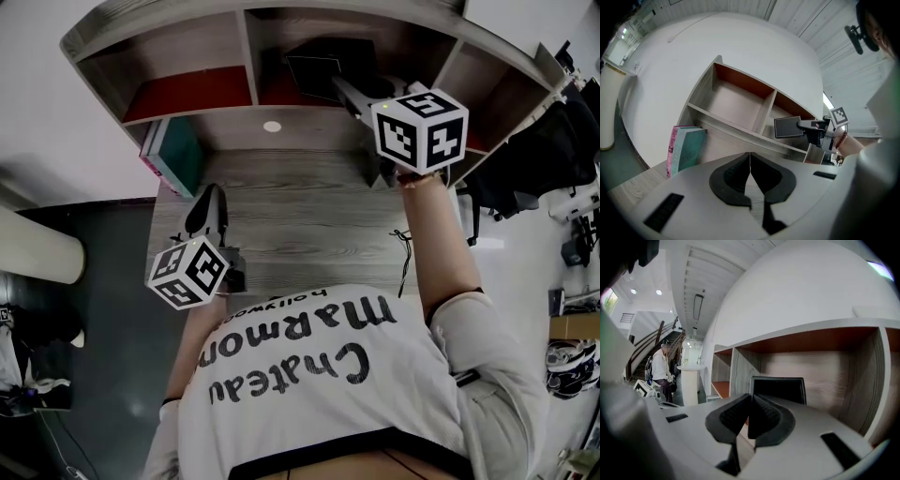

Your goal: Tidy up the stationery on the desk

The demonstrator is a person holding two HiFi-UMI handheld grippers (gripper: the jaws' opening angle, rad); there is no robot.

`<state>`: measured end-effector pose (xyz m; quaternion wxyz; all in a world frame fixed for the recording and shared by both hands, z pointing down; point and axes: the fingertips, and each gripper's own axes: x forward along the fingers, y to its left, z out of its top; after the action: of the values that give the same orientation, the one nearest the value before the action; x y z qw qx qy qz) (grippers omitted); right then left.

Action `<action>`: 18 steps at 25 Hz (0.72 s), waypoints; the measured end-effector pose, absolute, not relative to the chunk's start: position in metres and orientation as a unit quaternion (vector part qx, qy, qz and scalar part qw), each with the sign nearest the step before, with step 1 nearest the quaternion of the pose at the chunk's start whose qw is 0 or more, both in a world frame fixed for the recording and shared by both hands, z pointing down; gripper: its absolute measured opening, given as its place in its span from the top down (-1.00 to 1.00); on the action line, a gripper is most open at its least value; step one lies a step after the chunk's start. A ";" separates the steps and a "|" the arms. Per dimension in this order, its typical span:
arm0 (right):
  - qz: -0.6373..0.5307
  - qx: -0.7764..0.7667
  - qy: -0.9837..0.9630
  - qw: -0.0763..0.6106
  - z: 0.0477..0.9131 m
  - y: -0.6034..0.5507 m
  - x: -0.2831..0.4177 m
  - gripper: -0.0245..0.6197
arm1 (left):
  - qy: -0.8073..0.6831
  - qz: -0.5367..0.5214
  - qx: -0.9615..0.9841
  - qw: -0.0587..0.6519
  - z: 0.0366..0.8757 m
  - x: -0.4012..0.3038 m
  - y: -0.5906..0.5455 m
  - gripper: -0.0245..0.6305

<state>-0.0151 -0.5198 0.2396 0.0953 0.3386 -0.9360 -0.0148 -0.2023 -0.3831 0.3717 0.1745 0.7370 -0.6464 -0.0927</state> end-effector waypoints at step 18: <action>-0.053 0.292 -0.927 0.230 0.228 -0.486 -0.004 0.79 | -0.601 -0.094 0.773 0.182 0.368 -0.188 -0.403 0.87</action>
<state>-0.0036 -0.4864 0.2283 0.2304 0.2921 -0.9267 -0.0527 -0.1881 -0.4029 0.3675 0.1822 0.7728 -0.6006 -0.0937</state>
